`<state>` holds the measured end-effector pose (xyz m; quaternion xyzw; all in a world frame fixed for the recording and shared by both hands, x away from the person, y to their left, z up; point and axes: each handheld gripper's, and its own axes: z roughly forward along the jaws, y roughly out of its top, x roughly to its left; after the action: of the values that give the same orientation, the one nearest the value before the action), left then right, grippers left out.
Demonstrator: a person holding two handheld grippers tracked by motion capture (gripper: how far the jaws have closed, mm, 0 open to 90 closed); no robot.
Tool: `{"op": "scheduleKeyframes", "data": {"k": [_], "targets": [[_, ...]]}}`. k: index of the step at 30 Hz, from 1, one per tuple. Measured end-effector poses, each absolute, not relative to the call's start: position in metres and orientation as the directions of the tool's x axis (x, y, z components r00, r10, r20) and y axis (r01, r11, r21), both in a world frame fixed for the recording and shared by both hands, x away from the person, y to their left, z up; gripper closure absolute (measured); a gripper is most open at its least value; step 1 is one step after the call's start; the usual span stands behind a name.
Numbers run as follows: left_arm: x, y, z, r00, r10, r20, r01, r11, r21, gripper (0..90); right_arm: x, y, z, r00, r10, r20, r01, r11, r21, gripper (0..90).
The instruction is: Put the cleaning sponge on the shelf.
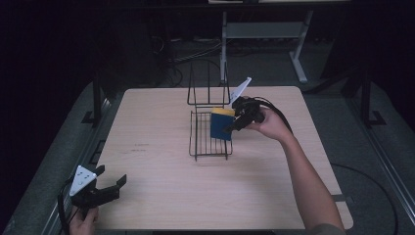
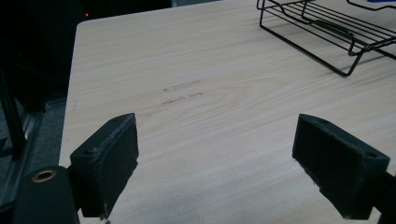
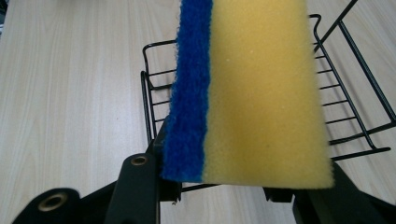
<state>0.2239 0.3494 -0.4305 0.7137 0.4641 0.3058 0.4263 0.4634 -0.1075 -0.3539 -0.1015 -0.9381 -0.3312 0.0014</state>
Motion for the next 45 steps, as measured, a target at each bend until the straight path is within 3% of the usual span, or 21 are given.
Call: {"op": "scheduleKeyframes", "data": {"k": [22, 45], "targets": [[0.224, 0.349, -0.43, 0.388, 0.92, 0.052, 0.4, -0.219, 0.89, 13.9, 0.489, -0.097, -0.368, -0.978, 0.183, 0.096, 0.202, 0.757, 0.621, 56.9], [0.224, 0.349, -0.43, 0.388, 0.92, 0.05, 0.399, -0.217, 0.891, 13.9, 0.492, -0.085, -0.386, -0.979, 0.181, 0.097, 0.203, 0.788, 0.582, 56.6]]}}
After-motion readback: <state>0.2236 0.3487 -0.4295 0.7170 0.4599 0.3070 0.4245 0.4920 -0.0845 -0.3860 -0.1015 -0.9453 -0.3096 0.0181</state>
